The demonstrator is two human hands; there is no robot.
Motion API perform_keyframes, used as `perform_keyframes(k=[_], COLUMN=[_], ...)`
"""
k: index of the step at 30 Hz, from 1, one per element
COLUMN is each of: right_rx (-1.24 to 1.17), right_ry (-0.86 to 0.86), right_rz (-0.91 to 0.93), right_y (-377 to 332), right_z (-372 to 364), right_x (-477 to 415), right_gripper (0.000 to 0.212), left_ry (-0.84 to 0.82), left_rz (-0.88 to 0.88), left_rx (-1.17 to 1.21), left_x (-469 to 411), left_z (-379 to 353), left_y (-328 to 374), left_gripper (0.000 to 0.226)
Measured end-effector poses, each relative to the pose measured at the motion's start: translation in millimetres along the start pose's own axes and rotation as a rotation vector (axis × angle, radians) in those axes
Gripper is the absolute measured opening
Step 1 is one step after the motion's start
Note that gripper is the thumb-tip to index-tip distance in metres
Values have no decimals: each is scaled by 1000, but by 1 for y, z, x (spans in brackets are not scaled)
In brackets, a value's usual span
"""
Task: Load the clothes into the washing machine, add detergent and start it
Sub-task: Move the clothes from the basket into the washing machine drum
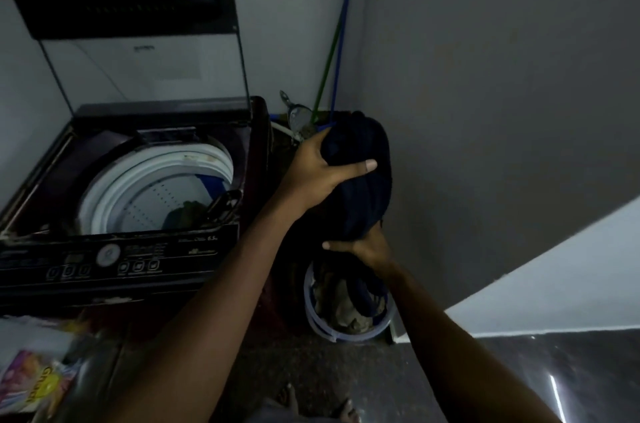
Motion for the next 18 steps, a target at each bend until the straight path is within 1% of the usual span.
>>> perform_keyframes(k=[1,2,4,5,6,7,9,10,12,14,15,16,18], right_rx=[-33,-71,-140,-156,-156,-133,-4,64,153,243,287,319,322], right_ry=[25,47,82,99,127,167,268,316,388,440,461,478,488], right_rz=[-4,-4,-19,-32,-44,-57,-84,-80,-9,51,52,40,6], right_y=[-2,-4,-4,-4,-2,-2,-10,-20,-48,-76,-88,-98,-115], right_z=[-3,-6,-7,-6,-3,3,14,17,17,12,9,5,-2], right_x=[-6,-11,-19,-20,-19,-18,-15,-14,-13,-14,-18,-21,-28], right_gripper=[118,103,60,43,35,32,31,28,21,31,33,33,31], left_ry=[3,14,75,126,185,241,301,302,274,237,189,102,-125], left_rz=[6,11,19,13,-5,-33,-83,-90,-105,-146,-173,-197,-189], left_rx=[28,57,109,109,68,-24,-332,-495,-751,-892,-929,-940,-879], left_x=[3,6,10,11,10,9,8,8,11,12,12,11,11], left_z=[5,10,24,34,46,59,81,89,96,98,98,97,94], left_y=[2,3,3,2,2,1,-5,-10,-22,-31,-34,-38,-48], left_gripper=[52,49,45,46,49,53,60,61,69,80,84,88,101])
Point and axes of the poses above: each hand's wrist, its own x-axis away from the middle knuckle, its own z-axis out of the back of the hand, y = z × x, the point moved 4 cm from there along -x, towards the middle knuckle
